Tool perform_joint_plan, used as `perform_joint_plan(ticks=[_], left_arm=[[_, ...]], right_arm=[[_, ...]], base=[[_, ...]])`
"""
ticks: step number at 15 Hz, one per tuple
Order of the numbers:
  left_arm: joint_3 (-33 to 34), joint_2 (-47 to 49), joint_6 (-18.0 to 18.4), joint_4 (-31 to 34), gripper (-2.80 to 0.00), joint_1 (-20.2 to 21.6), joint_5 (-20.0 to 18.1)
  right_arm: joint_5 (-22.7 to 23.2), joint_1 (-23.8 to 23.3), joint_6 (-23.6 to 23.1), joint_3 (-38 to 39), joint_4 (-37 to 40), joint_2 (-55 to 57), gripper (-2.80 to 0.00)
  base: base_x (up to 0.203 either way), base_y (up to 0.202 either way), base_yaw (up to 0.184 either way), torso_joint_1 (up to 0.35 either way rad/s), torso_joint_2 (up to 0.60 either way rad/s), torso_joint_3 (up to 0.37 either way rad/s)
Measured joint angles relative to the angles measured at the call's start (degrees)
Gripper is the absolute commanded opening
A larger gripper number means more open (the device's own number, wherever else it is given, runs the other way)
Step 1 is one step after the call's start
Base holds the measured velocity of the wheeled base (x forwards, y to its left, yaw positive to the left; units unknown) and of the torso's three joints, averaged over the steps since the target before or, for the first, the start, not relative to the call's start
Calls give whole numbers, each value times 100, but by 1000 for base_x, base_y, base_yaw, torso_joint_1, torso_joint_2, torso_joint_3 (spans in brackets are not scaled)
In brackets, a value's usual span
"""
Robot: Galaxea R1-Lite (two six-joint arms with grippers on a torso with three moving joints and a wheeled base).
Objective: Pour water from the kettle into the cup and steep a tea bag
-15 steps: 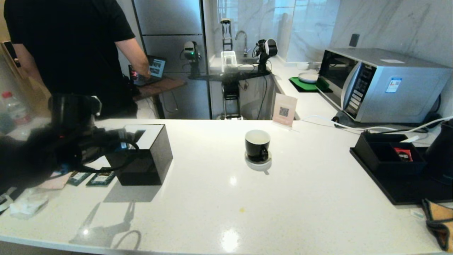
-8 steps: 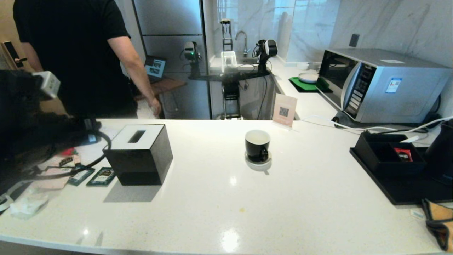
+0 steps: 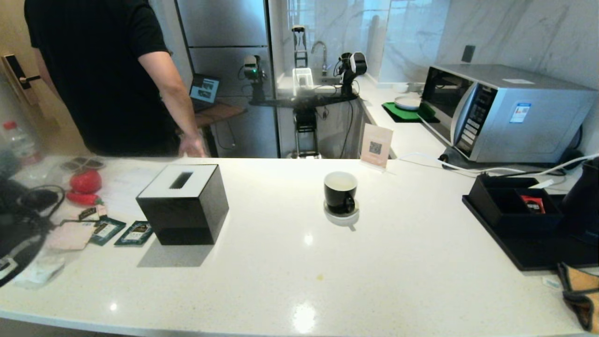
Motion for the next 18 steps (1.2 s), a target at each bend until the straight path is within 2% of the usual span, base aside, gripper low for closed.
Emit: perform_joint_plan(ticks=[2, 4, 6, 9, 11, 14, 18], left_arm=[[114, -432, 62, 16, -280, -29, 400], [441, -828, 63, 29, -280, -53, 512], [939, -1378, 69, 29, -280, 121, 25], [1971, -2249, 124, -157, -280, 707, -1235], [2650, -2744, 336, -651, -280, 962, -1898], [3592, -3462, 769, -1394, -280, 1081, -2414], [3894, -3924, 718, -1134, -280, 954, -2644]], right_arm=[[-2, 0, 0, 0, -2, 0, -280], [2, 0, 1, 0, -1, 0, -280], [0, 0, 0, 0, 0, 0, -280], [-2, 0, 1, 0, 0, 0, -280], [0, 0, -2, 0, -2, 0, -280], [-2, 0, -2, 0, -2, 0, -280], [-2, 0, -2, 0, 0, 0, -280]], base=[[0, 0, 0, 0, 0, 0], [0, 0, 0, 0, 0, 0], [0, 0, 0, 0, 0, 0], [0, 0, 0, 0, 0, 0], [0, 0, 0, 0, 0, 0], [0, 0, 0, 0, 0, 0], [0, 0, 0, 0, 0, 0]])
